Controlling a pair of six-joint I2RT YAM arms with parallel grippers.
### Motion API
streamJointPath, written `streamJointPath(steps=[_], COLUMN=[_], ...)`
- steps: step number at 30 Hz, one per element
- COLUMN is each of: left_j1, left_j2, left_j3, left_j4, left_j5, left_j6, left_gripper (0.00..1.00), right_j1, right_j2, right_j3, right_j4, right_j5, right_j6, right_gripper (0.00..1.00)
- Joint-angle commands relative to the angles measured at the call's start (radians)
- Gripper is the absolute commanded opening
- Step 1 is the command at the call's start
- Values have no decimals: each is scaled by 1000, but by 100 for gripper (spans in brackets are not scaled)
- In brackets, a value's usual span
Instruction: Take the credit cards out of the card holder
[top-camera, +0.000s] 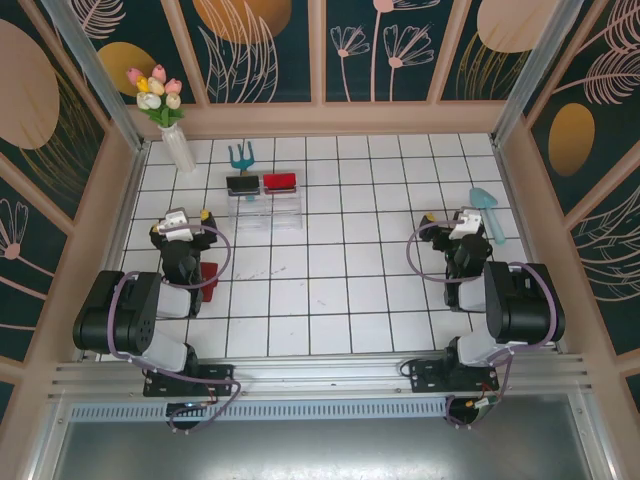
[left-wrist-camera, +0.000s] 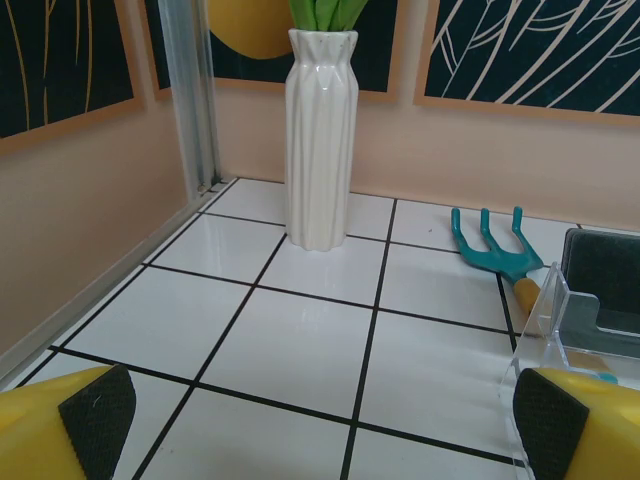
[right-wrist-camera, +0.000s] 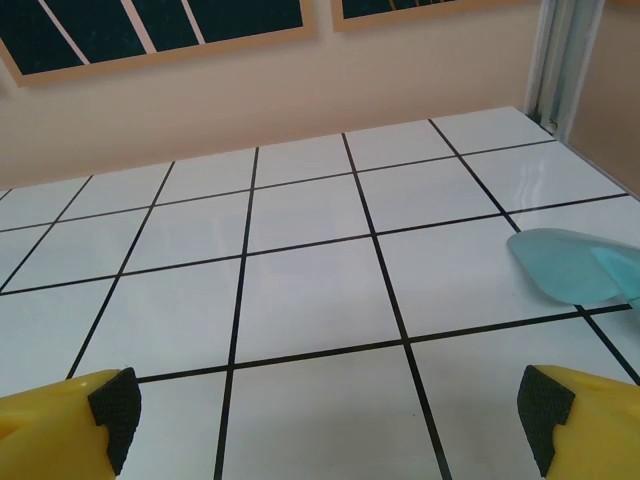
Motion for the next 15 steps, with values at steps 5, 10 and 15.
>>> streamJointPath(steps=[5,10,15], left_j1=[6,6,6], left_j2=[9,9,10], left_j3=[-5,-6,-2], left_j4=[40,38,34], left_j5=[16,16,17], left_j6=[10,8,8], left_gripper=[99,99,99], right_j1=[0,0,0], right_j2=[8,9,8], right_j3=[18,17,18], right_j4=[8,8,8], right_j5=[-22,-22,-22], right_j6=[-13,-12,-12], right_gripper=[99,99,99])
